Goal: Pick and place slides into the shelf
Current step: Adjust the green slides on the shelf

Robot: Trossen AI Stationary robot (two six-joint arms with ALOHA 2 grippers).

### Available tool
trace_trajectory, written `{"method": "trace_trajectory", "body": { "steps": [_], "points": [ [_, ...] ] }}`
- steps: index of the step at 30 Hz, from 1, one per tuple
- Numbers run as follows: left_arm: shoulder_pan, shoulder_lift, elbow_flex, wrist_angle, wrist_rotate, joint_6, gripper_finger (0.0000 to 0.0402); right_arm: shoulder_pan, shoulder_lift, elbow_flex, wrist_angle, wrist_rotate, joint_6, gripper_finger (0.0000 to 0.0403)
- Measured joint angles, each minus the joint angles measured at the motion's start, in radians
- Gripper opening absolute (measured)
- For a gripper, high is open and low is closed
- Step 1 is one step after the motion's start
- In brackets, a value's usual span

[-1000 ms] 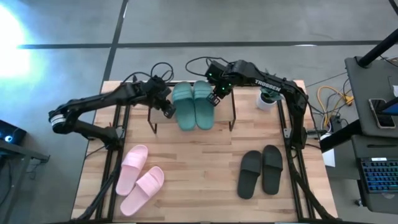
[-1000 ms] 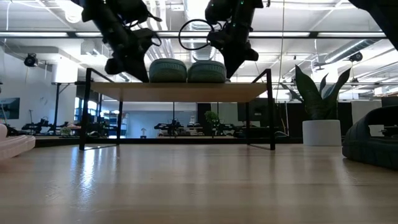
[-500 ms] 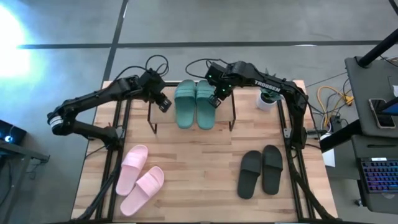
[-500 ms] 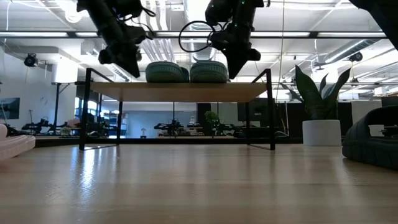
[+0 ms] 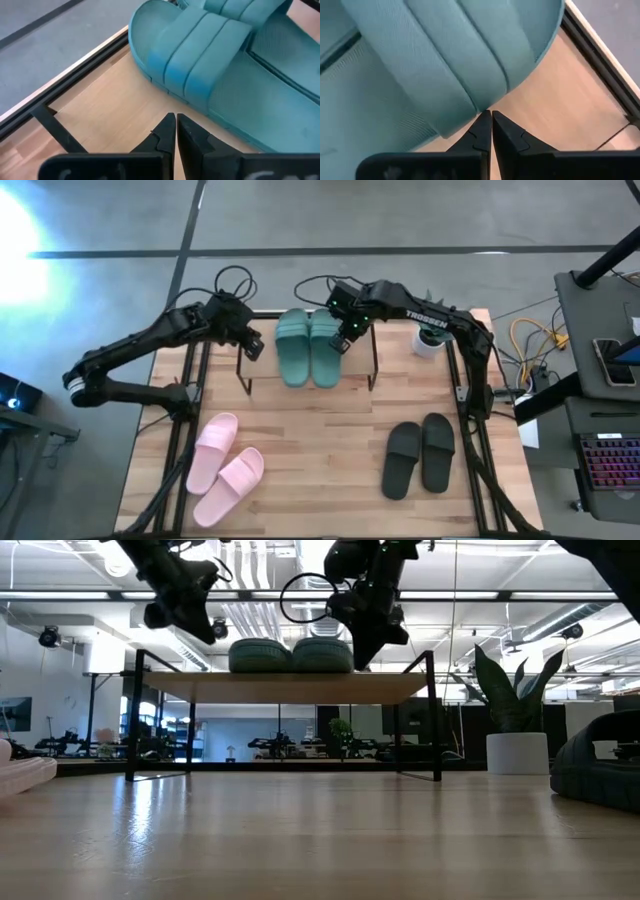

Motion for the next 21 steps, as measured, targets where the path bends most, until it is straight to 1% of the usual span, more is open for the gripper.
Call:
{"method": "trace_trajectory", "body": {
  "steps": [7, 9, 14, 16, 19, 21],
  "points": [
    [0.000, -0.007, -0.005, -0.025, 0.003, -0.021, 0.0002, 0.000, 0.007, -0.002, 0.043, -0.002, 0.000, 0.0009],
    [0.000, -0.002, -0.006, -0.049, 0.005, -0.022, 0.0002, 0.000, 0.008, -0.002, 0.051, -0.021, 0.000, 0.0009],
    [-0.001, 0.004, -0.007, -0.060, 0.014, -0.024, 0.0002, 0.001, 0.008, -0.002, 0.007, -0.031, -0.003, 0.0009],
    [0.000, -0.003, -0.007, -0.061, 0.063, -0.033, 0.0002, 0.001, 0.007, -0.002, -0.026, -0.030, -0.005, 0.0009],
    [-0.004, -0.018, -0.010, -0.061, 0.195, -0.076, 0.0002, 0.000, 0.002, -0.002, -0.073, -0.024, -0.021, 0.0009],
    [-0.027, -0.033, -0.016, -0.063, 0.227, -0.085, 0.0002, 0.000, 0.001, -0.002, -0.087, -0.011, -0.025, 0.0009]
  ]
}}
